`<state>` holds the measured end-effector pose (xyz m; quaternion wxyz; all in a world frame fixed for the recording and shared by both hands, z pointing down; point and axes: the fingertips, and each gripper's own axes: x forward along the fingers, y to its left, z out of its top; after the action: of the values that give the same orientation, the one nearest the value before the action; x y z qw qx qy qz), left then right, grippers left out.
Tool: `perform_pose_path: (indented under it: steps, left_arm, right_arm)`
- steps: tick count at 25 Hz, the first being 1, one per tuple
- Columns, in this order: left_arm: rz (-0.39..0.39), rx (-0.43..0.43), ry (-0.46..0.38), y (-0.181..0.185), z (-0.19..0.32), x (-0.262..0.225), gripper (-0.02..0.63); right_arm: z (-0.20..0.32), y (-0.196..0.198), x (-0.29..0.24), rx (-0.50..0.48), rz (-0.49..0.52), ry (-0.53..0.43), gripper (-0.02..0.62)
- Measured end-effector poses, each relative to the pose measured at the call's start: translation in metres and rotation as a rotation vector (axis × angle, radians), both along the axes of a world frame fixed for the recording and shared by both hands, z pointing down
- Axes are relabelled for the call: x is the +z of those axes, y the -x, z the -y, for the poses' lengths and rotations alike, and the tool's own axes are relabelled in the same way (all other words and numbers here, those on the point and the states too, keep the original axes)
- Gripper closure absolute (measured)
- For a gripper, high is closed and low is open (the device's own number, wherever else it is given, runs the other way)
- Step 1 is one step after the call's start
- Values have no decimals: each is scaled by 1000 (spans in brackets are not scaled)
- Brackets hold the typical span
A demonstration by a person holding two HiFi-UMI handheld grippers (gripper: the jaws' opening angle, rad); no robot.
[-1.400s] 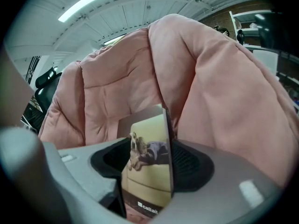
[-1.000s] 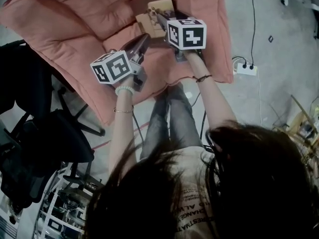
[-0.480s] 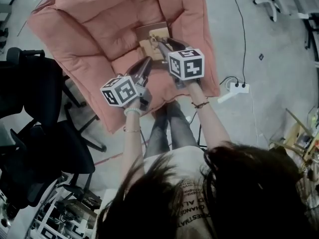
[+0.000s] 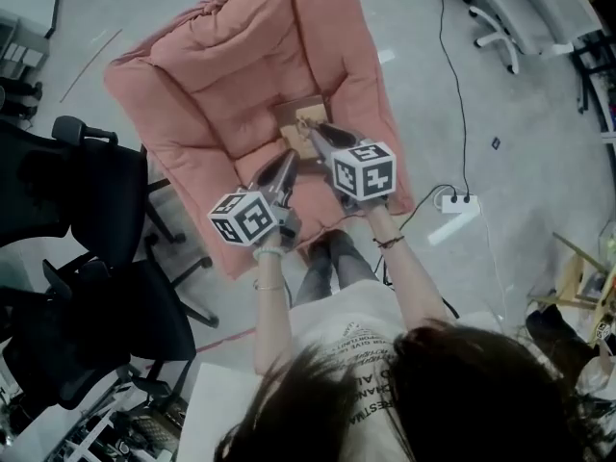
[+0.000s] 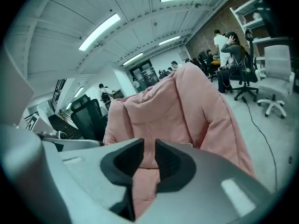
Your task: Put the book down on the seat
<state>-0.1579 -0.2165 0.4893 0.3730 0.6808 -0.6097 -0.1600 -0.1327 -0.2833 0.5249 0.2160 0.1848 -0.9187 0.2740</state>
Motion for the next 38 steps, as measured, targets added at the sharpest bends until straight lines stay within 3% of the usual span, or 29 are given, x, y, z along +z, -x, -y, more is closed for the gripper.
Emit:
perform_pose_path:
  steps: [7, 15, 38]
  left_arm:
    - [41, 22, -37, -9, -9, -35, 606]
    - [78, 91, -65, -46, -26, -64, 606]
    - [189, 146, -134, -56, -36, -105, 606]
  right_arm:
    - [-11, -4, -46, -40, 65, -38, 545]
    - [-35, -29, -86, -87, 105, -71, 572]
    - [-55, -31, -137, -166, 197, -126, 592]
